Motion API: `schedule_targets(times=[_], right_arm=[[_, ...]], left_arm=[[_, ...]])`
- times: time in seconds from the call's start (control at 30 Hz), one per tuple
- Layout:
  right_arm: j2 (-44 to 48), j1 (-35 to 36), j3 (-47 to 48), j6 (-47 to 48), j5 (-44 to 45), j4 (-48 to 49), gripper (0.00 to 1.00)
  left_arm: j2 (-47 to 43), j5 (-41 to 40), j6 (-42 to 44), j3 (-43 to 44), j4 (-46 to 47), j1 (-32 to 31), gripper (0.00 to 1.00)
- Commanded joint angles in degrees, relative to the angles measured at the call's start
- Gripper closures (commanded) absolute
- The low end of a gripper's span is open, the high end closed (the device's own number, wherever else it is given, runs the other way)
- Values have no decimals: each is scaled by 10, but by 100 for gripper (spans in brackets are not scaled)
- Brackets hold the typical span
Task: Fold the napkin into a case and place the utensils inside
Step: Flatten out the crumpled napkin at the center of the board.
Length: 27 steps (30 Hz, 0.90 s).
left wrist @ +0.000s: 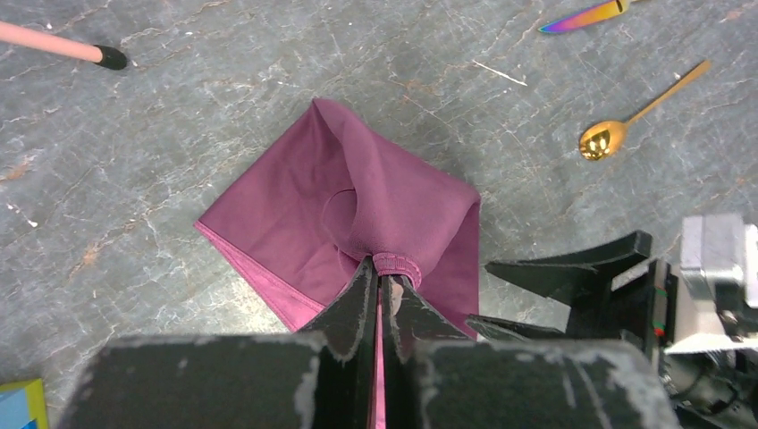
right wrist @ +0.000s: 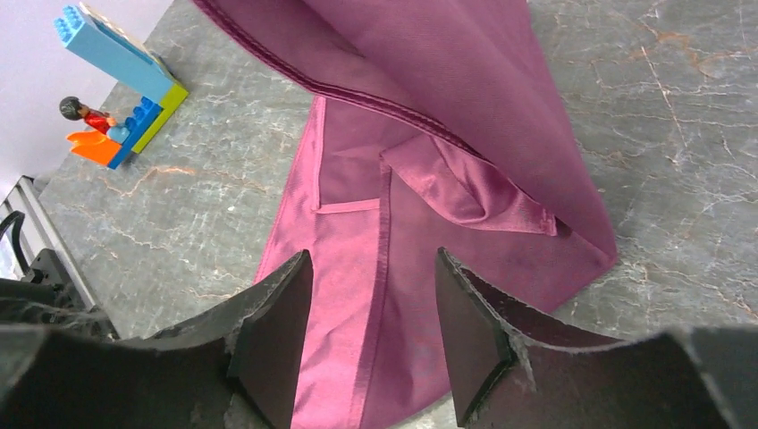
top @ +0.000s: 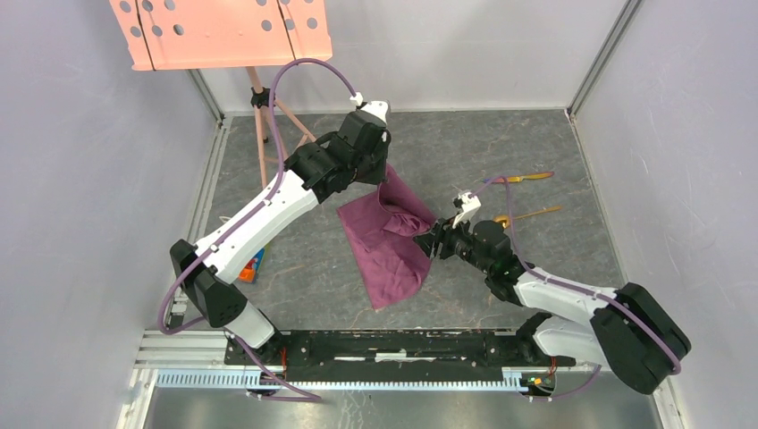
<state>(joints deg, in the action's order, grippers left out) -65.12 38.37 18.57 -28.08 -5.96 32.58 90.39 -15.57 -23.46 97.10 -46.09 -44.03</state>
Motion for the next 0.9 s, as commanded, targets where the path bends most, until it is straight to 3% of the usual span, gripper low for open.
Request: schedule_targets(times=[0.0, 0.1, 0.43, 0.87], right_arm=[[-28, -14, -3, 35, -54, 96, 39], [-50, -18, -3, 83, -44, 121, 30], [-134, -34, 48, 113, -49, 141, 25], [-236, -22, 60, 100, -87, 261, 36]], left_arm=[[-28, 24, -28, 4, 20, 3, 98], [-35, 39, -18, 11, 16, 3, 98], [-62, 37, -1, 22, -2, 5, 98], [-76, 48, -2, 36, -2, 9, 98]])
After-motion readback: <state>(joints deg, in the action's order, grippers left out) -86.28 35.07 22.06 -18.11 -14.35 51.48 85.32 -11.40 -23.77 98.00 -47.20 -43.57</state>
